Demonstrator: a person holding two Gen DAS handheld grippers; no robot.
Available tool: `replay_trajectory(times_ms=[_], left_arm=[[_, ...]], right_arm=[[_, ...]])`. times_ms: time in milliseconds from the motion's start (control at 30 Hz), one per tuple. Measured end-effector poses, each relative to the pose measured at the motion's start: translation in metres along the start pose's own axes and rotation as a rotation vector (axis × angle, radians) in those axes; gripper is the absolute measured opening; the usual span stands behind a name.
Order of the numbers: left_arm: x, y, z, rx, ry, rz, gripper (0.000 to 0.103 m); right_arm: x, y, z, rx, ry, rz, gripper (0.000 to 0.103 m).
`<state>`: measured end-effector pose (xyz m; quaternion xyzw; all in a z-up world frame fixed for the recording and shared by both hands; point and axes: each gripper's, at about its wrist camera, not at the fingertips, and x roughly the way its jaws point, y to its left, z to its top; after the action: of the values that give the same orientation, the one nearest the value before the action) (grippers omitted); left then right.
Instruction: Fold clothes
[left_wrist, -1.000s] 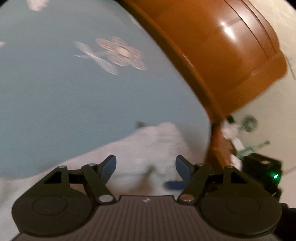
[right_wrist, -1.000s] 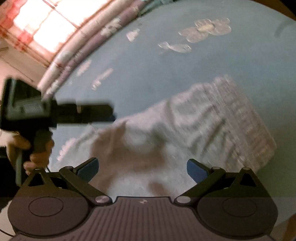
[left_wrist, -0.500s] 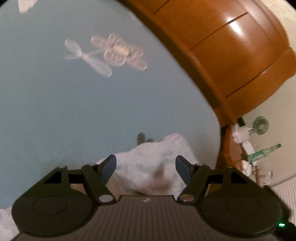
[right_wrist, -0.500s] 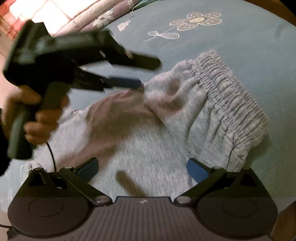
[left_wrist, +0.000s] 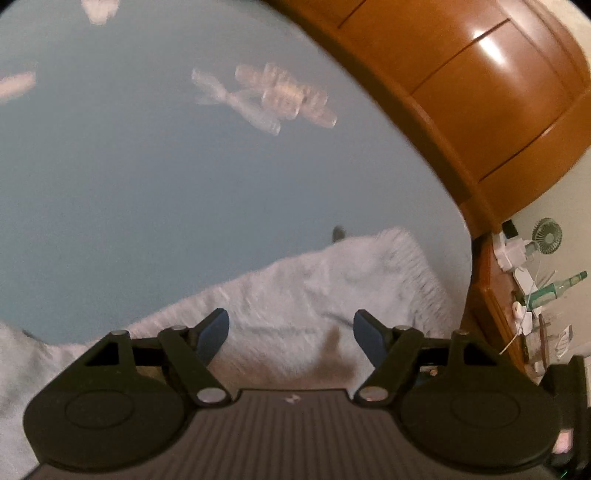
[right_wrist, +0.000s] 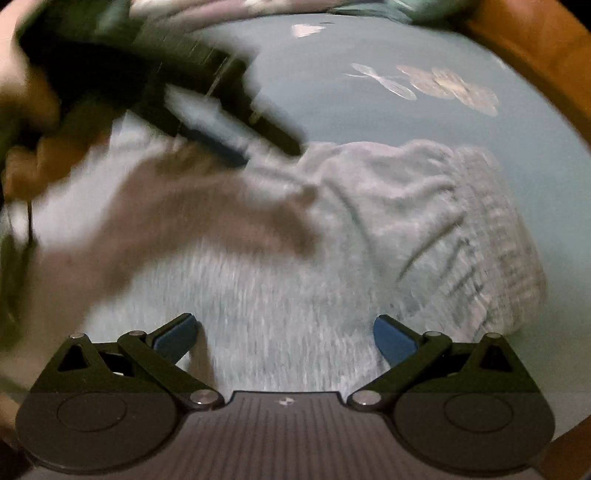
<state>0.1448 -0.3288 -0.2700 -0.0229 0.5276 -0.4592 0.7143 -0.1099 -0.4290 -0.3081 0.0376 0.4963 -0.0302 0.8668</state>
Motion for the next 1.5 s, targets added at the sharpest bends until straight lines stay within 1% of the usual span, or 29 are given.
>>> replay_trajectory(times_ms=[67, 133, 167, 233, 300, 333, 400, 433, 500, 533, 633, 700, 800, 833, 867, 900, 967, 1000, 1067, 1167, 1233, 1267, 1367, 1400, 1433, 1500], left_arm=[[-0.022, -0.003, -0.004, 0.016, -0.027, 0.025, 0.075], [-0.047, -0.004, -0.012, 0.021, -0.041, 0.064, 0.076], [-0.061, -0.005, -0.020, 0.024, -0.050, 0.102, 0.077], [-0.080, -0.006, -0.038, 0.021, -0.047, 0.186, 0.077], [-0.091, -0.010, -0.060, 0.014, -0.043, 0.274, 0.077], [-0.096, -0.012, -0.071, 0.011, -0.042, 0.315, 0.077], [-0.100, -0.019, -0.093, 0.007, -0.052, 0.360, 0.077], [-0.100, -0.023, -0.103, 0.011, -0.055, 0.381, 0.077], [-0.092, -0.033, -0.121, 0.070, -0.049, 0.403, 0.079], [-0.087, -0.038, -0.129, 0.099, -0.045, 0.414, 0.079], [-0.076, -0.049, -0.155, 0.181, -0.043, 0.441, 0.079], [-0.067, -0.054, -0.171, 0.221, -0.045, 0.477, 0.079], [-0.056, -0.057, -0.187, 0.245, -0.054, 0.502, 0.080], [-0.055, -0.057, -0.193, 0.249, -0.074, 0.508, 0.082], [-0.054, -0.057, -0.199, 0.252, -0.095, 0.514, 0.087], [-0.053, -0.057, -0.204, 0.253, -0.114, 0.518, 0.089], [-0.053, -0.056, -0.208, 0.243, -0.138, 0.516, 0.090], [-0.053, -0.056, -0.209, 0.239, -0.146, 0.514, 0.090], [-0.059, -0.059, -0.202, 0.243, -0.134, 0.506, 0.088], [-0.076, -0.066, -0.199, 0.238, -0.187, 0.478, 0.089], [-0.075, -0.069, -0.203, 0.228, -0.176, 0.466, 0.090], [-0.072, -0.070, -0.206, 0.223, -0.162, 0.465, 0.090], [-0.059, -0.069, -0.217, 0.180, -0.100, 0.439, 0.089], [-0.060, -0.068, -0.219, 0.176, -0.100, 0.425, 0.089], [-0.062, -0.067, -0.220, 0.173, -0.101, 0.411, 0.089], [-0.075, -0.067, -0.217, 0.180, -0.113, 0.400, 0.089]], right_arm=[[-0.001, -0.001, 0.008, 0.019, 0.045, 0.011, 0.103], [-0.011, -0.006, 0.019, 0.064, 0.051, 0.046, 0.103], [-0.020, -0.008, 0.024, 0.085, 0.020, 0.061, 0.103], [-0.035, -0.008, 0.036, 0.086, -0.052, 0.057, 0.103], [-0.035, -0.005, 0.045, 0.053, -0.095, 0.028, 0.103], [-0.029, -0.003, 0.049, 0.041, -0.099, 0.017, 0.103], [-0.010, 0.000, 0.051, 0.032, -0.081, 0.021, 0.103], [-0.002, 0.001, 0.047, 0.023, -0.075, 0.025, 0.103], [0.017, 0.008, 0.038, -0.035, -0.030, -0.008, 0.103], [0.021, 0.010, 0.033, -0.057, -0.034, -0.020, 0.103], [0.021, 0.010, 0.025, -0.033, -0.070, -0.022, 0.103], [0.021, 0.009, 0.021, -0.036, -0.084, -0.021, 0.103], [0.021, 0.007, 0.020, -0.033, -0.091, -0.016, 0.103], [0.021, 0.007, 0.019, -0.033, -0.099, -0.014, 0.103], [0.019, 0.007, 0.018, -0.034, -0.110, -0.014, 0.103], [0.015, 0.006, 0.015, -0.036, -0.117, -0.015, 0.103], [0.016, 0.006, 0.016, -0.034, -0.116, -0.016, 0.103], [0.016, 0.007, 0.017, -0.033, -0.110, -0.020, 0.103], [0.016, 0.009, 0.024, -0.028, -0.083, -0.031, 0.103], [0.005, 0.017, 0.037, -0.013, -0.065, -0.026, 0.103], [-0.006, 0.027, 0.040, -0.024, -0.090, 0.000, 0.103], [-0.008, 0.033, 0.040, -0.040, -0.086, 0.008, 0.103], [-0.001, 0.045, 0.032, -0.079, -0.039, 0.028, 0.103], [0.006, 0.046, 0.028, -0.082, -0.001, 0.024, 0.103], [0.010, 0.047, 0.025, -0.080, 0.012, 0.023, 0.103], [0.013, 0.046, 0.022, -0.073, 0.013, 0.023, 0.103]])
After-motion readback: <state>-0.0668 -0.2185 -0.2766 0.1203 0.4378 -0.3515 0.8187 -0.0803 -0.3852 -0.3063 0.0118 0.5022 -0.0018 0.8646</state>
